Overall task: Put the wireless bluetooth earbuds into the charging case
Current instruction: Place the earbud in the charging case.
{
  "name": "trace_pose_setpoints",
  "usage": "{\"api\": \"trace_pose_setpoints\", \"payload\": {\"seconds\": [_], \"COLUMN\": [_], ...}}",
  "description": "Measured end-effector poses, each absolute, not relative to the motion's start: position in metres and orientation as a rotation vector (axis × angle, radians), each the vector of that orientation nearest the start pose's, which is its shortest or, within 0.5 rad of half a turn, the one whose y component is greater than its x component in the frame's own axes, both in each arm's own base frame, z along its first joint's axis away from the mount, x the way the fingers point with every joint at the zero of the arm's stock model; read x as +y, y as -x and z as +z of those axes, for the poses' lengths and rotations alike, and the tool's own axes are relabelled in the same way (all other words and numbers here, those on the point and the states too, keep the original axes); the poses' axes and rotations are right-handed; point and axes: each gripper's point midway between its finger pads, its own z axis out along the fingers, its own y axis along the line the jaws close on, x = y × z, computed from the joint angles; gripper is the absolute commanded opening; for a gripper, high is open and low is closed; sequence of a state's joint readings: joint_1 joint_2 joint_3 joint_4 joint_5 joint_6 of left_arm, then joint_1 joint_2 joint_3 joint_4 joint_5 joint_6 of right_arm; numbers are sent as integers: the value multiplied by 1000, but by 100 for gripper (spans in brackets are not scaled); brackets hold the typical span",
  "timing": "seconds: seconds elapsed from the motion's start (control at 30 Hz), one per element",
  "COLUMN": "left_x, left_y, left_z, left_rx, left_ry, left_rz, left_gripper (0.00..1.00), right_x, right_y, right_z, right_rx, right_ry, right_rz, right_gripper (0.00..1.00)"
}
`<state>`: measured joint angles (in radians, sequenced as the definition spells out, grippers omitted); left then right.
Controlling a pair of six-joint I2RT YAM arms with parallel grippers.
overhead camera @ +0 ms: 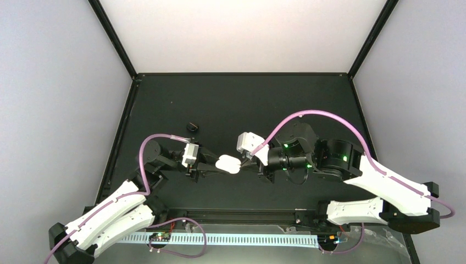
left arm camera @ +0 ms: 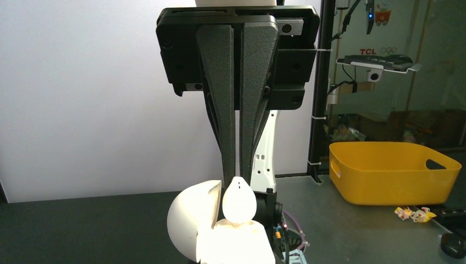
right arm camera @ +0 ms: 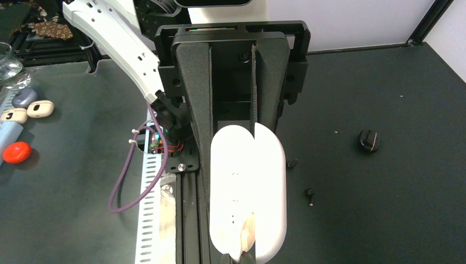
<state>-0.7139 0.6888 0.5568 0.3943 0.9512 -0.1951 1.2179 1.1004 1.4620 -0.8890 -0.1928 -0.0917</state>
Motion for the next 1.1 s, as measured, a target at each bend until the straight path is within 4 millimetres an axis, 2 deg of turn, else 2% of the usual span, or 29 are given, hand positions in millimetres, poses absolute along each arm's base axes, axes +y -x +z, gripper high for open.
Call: {"api": "trace_pose_setpoints", "payload": {"seconds": [0.8,1.1], "left_x": [-259,-259], "left_y": [-85,-85], "left_z": [354,354], "left_rx": [1044,1042], "left_ry": [-1176,-1174], "left_rz": [-1363,-1363], "left_gripper": [1,2], "right_x": [319,319], "right_y": [-78,-76], "right_z": [359,359], "right_rx": [1717,1724], "right_ry": [1523,1528], "right_rz": [812,813], "right_gripper": [1,16]}}
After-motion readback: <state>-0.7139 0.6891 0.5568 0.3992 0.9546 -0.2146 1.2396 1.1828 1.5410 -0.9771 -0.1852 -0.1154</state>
